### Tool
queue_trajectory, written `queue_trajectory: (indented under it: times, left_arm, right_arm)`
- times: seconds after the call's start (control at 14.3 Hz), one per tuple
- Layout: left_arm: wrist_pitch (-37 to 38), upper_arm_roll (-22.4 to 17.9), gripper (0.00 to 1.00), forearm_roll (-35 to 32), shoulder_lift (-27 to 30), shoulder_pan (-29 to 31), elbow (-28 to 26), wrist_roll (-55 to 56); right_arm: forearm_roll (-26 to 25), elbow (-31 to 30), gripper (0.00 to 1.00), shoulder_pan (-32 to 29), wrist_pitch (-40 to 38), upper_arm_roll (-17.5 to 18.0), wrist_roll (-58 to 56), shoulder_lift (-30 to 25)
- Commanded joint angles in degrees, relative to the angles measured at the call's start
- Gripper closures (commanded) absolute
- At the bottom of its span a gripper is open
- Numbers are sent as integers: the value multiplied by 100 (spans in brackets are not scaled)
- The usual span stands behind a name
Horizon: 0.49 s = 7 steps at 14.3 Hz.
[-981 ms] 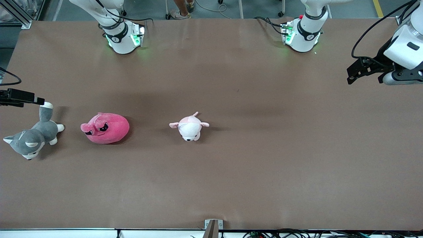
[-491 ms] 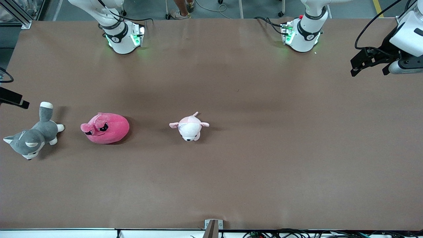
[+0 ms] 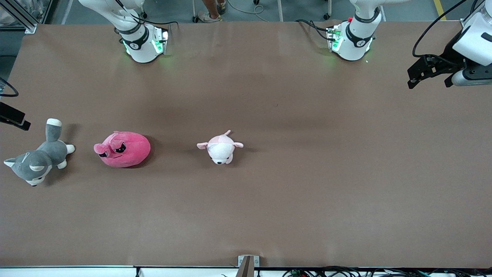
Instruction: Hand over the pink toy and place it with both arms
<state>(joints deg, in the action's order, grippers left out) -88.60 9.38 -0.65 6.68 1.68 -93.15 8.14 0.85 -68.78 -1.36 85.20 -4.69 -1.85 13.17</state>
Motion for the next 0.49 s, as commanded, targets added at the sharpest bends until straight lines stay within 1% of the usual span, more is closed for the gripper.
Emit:
queue_trajectory:
  times: [0.0, 0.07, 0.14, 0.21, 0.28, 0.35, 0.42]
  left_arm:
    - [80, 11, 0, 83, 79, 26, -19, -84]
    - [89, 11, 0, 83, 79, 26, -19, -84]
    - [89, 11, 0, 83, 70, 17, -19, -84]
    - [89, 11, 0, 83, 70, 17, -28, -84]
    - [98, 11, 0, 83, 70, 8, -28, -84]
    - [98, 11, 0, 83, 70, 8, -28, -84]
    - [98, 11, 0, 83, 70, 8, -28, -84]
  right_arm:
    - [-120, -470, 0, -5, 329, 21, 97, -367]
    - [-111, -470, 0, -31, 330, 64, 97, -385]
    - [-120, -505, 0, -162, 348, 186, 71, -429]
    - [-120, -688, 0, -363, 435, 362, 62, -542]
    - [-120, -1012, 0, -470, 558, 511, 62, -752]
    - [-137, -1232, 0, -453, 628, 513, 70, -885]
    - [-138, -1252, 0, -445, 629, 513, 71, -903]
